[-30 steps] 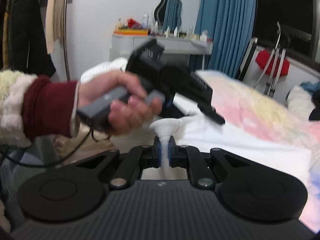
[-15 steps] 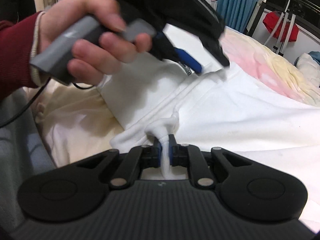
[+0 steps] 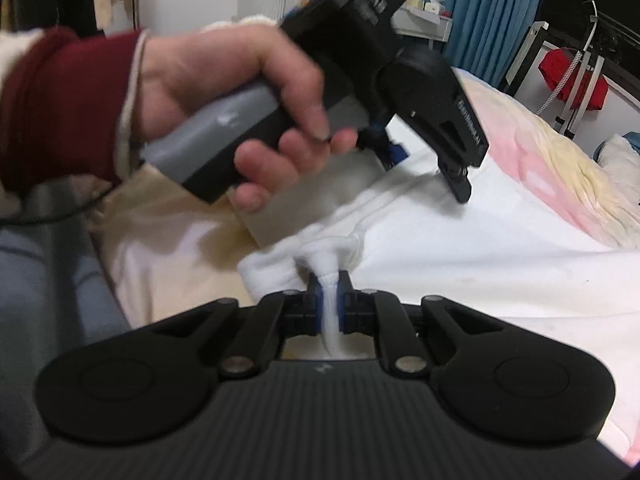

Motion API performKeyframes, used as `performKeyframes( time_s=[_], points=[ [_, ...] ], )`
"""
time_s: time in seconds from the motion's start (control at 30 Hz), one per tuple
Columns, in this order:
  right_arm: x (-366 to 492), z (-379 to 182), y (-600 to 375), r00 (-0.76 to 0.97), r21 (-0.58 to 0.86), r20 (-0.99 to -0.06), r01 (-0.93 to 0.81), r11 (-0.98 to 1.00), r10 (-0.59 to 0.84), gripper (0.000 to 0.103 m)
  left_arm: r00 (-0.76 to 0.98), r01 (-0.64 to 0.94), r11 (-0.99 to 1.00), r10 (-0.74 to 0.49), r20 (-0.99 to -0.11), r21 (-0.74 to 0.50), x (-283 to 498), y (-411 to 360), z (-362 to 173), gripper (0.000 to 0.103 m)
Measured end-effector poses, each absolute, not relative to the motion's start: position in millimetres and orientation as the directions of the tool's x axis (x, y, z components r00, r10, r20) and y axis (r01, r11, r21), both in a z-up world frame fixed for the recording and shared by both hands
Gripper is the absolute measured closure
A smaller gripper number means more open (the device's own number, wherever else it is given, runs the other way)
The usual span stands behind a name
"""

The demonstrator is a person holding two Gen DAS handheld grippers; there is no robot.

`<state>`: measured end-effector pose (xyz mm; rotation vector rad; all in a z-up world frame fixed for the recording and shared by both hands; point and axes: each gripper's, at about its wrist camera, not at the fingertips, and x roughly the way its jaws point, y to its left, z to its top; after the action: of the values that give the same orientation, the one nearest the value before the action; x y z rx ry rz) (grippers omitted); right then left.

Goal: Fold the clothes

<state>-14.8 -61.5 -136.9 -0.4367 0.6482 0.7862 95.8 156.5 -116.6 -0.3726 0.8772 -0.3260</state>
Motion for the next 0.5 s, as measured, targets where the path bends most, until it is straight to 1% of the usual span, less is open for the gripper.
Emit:
performKeyframes(
  time_s=[0.03,0.17,0.23,0.27,0.37,0.43,0.5],
  points=[
    [-14,-136,-60,0.538,-0.121,-0.673,-0.757,0.642,0.508,0.092,0.608,0.138,0.878,-0.441,-0.661,-0.459,96,158,-109,0.074],
    [-13,-126,-61,0.588,-0.096,-0.608,-0.721,0.686,0.533,0.092,0.654,0.226,0.855,-0.488,-0.578,-0.467,91,160,-70,0.077],
    [-3,-124,-62,0.596,-0.044,-0.583,-0.703,0.710,0.553,0.092,0.666,0.224,0.871,-0.464,-0.584,-0.437,96,159,-66,0.077],
    [3,-126,-62,0.590,-0.011,-0.581,-0.694,0.720,0.560,0.092,0.662,0.212,0.883,-0.445,-0.603,-0.418,101,158,-72,0.077],
    [23,-149,-58,0.541,0.056,-0.639,-0.676,0.735,0.547,0.092,0.604,0.139,0.904,-0.401,-0.689,-0.404,122,159,-113,0.072],
    [27,-159,-56,0.528,0.063,-0.649,-0.680,0.730,0.548,0.091,0.603,0.130,0.896,-0.411,-0.684,-0.424,125,161,-127,0.070],
    [28,-156,-57,0.528,0.077,-0.641,-0.678,0.731,0.557,0.091,0.614,0.131,0.891,-0.417,-0.670,-0.435,122,162,-119,0.067]
  ],
)
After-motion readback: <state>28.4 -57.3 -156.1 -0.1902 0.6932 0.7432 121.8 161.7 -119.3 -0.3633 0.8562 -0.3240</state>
